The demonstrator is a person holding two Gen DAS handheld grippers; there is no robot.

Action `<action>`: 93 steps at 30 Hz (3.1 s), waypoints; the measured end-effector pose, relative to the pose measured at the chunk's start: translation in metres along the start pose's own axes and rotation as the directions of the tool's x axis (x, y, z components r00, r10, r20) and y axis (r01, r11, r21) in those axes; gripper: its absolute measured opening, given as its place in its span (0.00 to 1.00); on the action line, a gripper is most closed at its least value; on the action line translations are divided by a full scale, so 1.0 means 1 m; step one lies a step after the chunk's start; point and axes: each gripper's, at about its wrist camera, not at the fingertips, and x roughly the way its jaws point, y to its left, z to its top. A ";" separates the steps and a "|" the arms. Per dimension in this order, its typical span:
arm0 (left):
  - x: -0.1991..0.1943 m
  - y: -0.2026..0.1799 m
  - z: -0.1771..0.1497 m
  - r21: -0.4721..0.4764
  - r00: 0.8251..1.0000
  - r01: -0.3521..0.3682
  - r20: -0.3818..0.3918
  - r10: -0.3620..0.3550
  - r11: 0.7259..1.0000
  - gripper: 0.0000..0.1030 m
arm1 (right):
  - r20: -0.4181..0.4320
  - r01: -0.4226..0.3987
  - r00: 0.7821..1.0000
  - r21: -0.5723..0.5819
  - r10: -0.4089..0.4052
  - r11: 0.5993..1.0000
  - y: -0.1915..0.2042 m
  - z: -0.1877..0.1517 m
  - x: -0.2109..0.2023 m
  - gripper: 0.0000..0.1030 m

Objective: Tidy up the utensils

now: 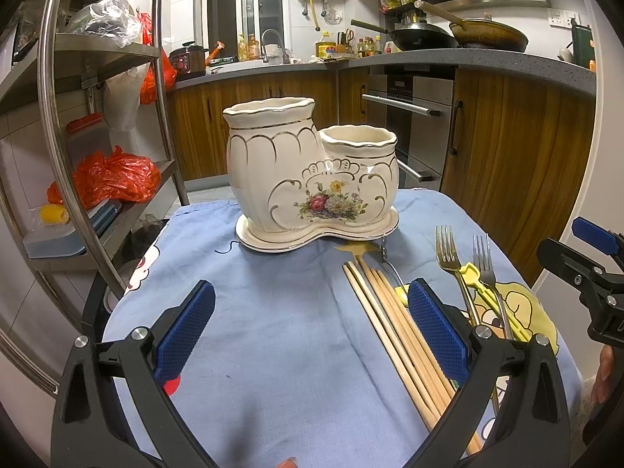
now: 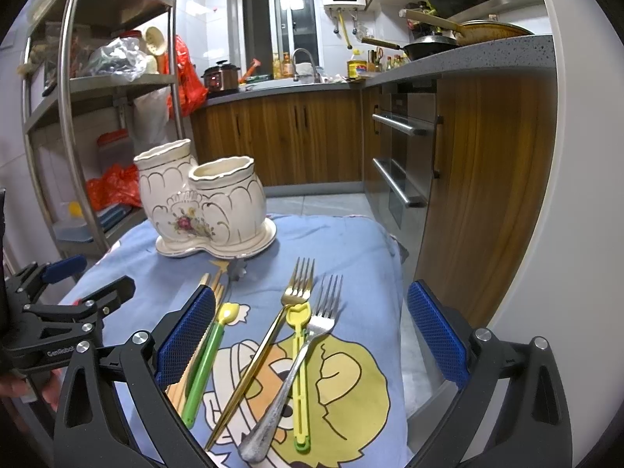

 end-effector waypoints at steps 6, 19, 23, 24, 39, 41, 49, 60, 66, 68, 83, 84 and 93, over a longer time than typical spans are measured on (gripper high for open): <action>0.000 0.000 0.000 0.000 1.000 0.000 -0.001 0.000 1.000 0.95 | -0.003 -0.001 1.000 0.000 0.001 1.000 0.000 0.000 0.000 0.95; 0.004 0.002 -0.001 0.019 1.000 -0.014 -0.018 0.014 1.000 0.95 | 0.034 0.029 0.999 -0.010 -0.029 1.000 -0.014 0.007 0.000 0.95; 0.012 0.005 0.000 0.031 0.998 -0.018 -0.053 0.020 0.999 0.95 | 0.014 0.030 0.999 -0.047 -0.029 0.998 -0.028 0.019 0.016 0.95; 0.013 0.006 0.001 0.030 0.998 -0.014 -0.064 0.016 0.999 0.95 | 0.001 0.034 0.999 -0.064 -0.034 0.997 -0.031 0.021 0.021 0.94; 0.050 -0.014 -0.020 0.007 0.940 0.146 -0.314 -0.137 0.989 0.63 | -0.356 -0.051 0.933 0.012 0.052 0.999 -0.059 0.001 0.104 0.37; 0.052 -0.019 -0.022 0.022 0.940 0.137 -0.319 -0.123 0.990 0.62 | -0.350 -0.050 0.935 0.025 0.056 0.998 -0.063 0.001 0.105 0.35; 0.052 -0.020 -0.017 -0.037 0.935 0.131 -0.327 -0.136 0.991 0.58 | -0.365 -0.093 0.924 0.067 0.111 0.993 -0.058 0.000 0.107 0.31; 0.060 -0.020 -0.011 0.006 0.939 0.065 -0.339 -0.059 0.998 0.58 | -0.357 -0.115 0.923 0.094 0.141 0.989 -0.058 -0.003 0.109 0.30; 0.079 -0.020 -0.001 0.002 0.918 0.073 -0.390 -0.067 0.997 0.52 | -0.364 -0.150 0.910 0.152 0.196 0.977 -0.064 -0.004 0.116 0.21; 0.081 -0.026 0.002 0.033 0.917 0.084 -0.394 -0.064 0.996 0.42 | -0.365 -0.163 0.905 0.174 0.217 0.971 -0.066 -0.004 0.119 0.18; 0.063 -0.008 0.016 0.022 0.939 0.212 -0.282 -0.197 0.977 0.04 | -0.165 -0.253 0.950 0.097 0.267 0.962 -0.050 0.021 0.062 0.03; 0.061 -0.004 0.016 0.014 0.940 0.225 -0.267 -0.213 0.974 0.04 | -0.137 -0.250 0.956 0.080 0.259 0.965 -0.047 0.023 0.054 0.03; 0.003 0.039 0.040 0.024 0.966 0.257 0.020 -0.258 0.966 0.04 | 0.088 -0.192 0.977 -0.056 0.196 0.980 -0.016 0.048 0.009 0.03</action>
